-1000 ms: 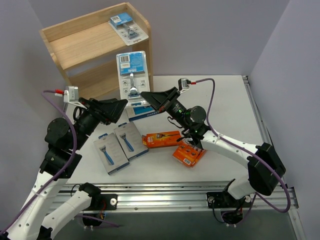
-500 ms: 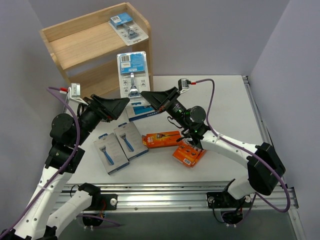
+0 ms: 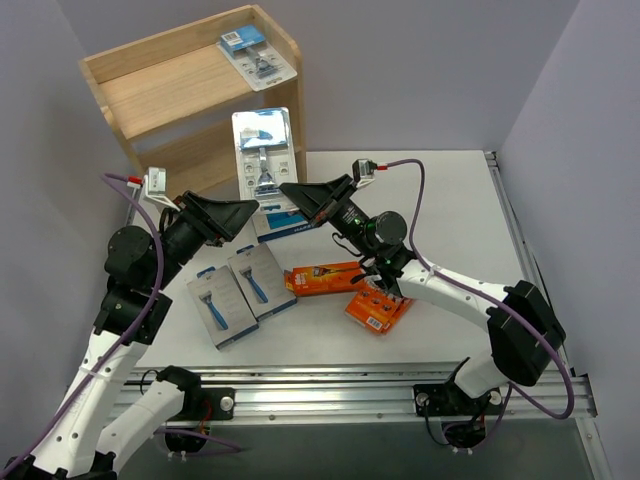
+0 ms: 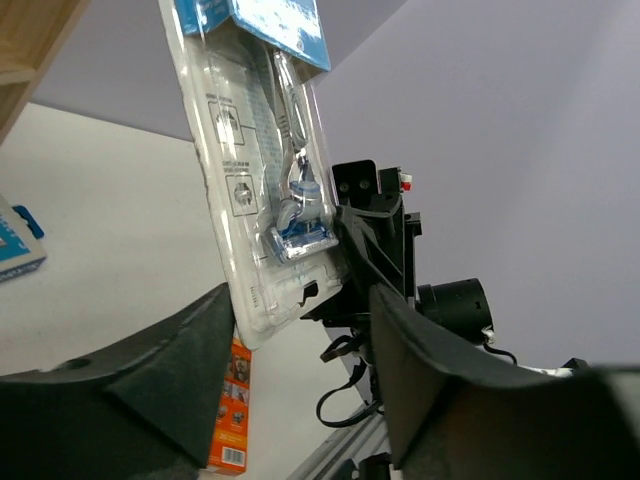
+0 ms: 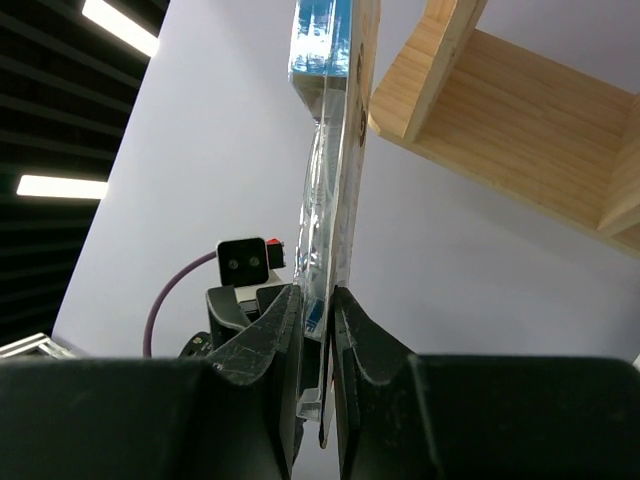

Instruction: Place and organize the shaving razors onto the shelf

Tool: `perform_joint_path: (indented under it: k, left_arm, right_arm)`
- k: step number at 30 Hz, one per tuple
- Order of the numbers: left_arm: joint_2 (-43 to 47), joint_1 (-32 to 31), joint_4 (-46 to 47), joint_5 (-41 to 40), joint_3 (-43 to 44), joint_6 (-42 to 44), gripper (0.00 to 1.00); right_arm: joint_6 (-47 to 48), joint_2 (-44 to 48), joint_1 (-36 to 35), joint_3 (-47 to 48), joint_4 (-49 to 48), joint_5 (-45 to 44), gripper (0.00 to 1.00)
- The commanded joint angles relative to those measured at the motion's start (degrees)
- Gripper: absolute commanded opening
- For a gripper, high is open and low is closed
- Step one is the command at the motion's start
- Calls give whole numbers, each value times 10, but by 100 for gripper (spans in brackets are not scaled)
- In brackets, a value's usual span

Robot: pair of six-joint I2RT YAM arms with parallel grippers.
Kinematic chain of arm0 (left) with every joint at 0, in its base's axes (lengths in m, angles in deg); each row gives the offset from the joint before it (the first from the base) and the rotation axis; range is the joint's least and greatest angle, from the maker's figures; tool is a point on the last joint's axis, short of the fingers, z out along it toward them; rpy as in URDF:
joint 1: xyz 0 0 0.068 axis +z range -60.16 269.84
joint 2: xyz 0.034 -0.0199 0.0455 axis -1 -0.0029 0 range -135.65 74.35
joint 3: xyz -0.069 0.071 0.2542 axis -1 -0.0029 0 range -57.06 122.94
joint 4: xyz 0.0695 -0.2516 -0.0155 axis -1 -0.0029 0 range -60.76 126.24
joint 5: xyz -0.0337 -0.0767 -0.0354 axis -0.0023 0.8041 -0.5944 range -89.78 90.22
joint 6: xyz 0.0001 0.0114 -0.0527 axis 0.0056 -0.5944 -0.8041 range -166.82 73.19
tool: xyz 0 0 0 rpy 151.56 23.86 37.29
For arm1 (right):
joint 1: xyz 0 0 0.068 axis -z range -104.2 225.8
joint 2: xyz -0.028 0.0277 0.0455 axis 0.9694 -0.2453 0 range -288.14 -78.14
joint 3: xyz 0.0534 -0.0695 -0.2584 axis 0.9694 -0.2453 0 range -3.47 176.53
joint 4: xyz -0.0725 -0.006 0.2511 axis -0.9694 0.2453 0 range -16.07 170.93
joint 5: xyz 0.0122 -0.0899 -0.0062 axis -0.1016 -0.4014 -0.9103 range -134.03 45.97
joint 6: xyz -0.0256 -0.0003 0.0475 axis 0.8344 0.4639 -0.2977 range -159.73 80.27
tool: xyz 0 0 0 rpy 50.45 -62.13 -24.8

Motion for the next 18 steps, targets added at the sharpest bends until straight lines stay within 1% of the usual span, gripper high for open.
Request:
perform_joint_path:
  k: [1, 3, 5, 7, 14, 16, 18]
  left_arm:
    - [-2, 1, 36, 25, -1, -6, 56]
    - [-2, 1, 45, 31, -4, -14, 50]
    - [-6, 1, 54, 35, -6, -21, 45]
    - [-9, 2, 59, 40, -8, -22, 45]
    - [-17, 6, 65, 51, -10, -24, 38]
    - [-17, 8, 67, 52, -10, -24, 35]
    - [-17, 12, 66, 52, -8, -25, 29]
  right_arm:
    - [17, 18, 4, 24, -323, -4, 0]
    - [21, 19, 4, 25, -320, -3, 0]
    - [22, 18, 4, 28, -318, -1, 0]
    - [22, 18, 4, 29, -317, 0, 0]
    - [20, 16, 4, 26, -322, 0, 0]
    - [19, 16, 4, 26, -324, 1, 0]
    - [19, 16, 4, 25, -326, 3, 0]
